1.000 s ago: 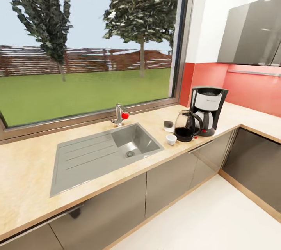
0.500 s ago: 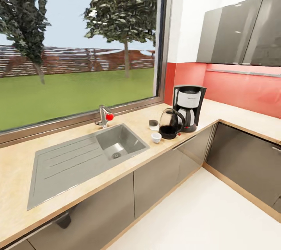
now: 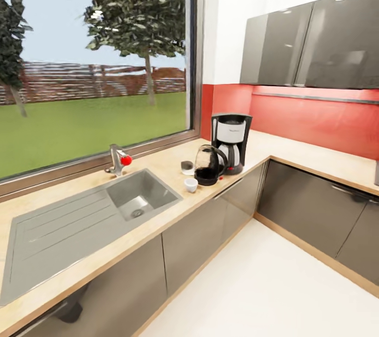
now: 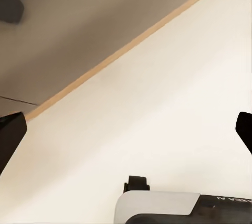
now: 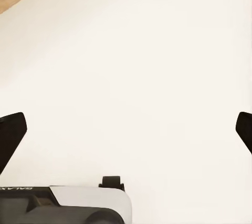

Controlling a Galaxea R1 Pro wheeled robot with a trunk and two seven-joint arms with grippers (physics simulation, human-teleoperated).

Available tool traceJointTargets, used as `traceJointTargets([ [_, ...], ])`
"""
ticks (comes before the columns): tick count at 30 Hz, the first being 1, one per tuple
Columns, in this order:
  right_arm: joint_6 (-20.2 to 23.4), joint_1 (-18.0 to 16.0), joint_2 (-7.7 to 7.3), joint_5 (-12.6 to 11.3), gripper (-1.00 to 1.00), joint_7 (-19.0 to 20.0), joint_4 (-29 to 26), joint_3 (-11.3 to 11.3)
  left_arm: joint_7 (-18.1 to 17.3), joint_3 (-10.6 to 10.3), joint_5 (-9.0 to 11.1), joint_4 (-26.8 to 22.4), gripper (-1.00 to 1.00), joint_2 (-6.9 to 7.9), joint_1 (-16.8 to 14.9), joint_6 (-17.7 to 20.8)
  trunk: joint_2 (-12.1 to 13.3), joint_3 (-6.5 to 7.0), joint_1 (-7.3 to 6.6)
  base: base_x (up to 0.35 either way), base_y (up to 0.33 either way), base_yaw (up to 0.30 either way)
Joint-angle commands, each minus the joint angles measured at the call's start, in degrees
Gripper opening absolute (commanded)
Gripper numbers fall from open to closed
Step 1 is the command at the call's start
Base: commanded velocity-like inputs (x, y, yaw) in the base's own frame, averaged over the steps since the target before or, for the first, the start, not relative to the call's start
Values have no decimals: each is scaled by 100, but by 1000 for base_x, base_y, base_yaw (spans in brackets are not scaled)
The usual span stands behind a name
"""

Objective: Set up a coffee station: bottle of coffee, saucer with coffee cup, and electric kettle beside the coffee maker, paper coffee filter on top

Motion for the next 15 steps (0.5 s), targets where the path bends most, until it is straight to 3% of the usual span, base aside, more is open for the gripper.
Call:
traceJointTargets([
  [1, -11, -2, 1, 2, 100, -2, -3, -3, -1, 7, 25, 3, 100, -1, -4, -17, -11, -11, 3, 0, 0, -266],
  [11, -19, -2, -6, -7, 100, -10, -25, -25, -3, 7, 33, 3, 100, -1, -4, -17, -11, -11, 3, 0, 0, -267],
  [15, -15, -2, -1, -8, 100, -4, -24, -273, -2, 7, 33, 3, 100, -1, -4, -17, -11, -11, 3, 0, 0, -267],
])
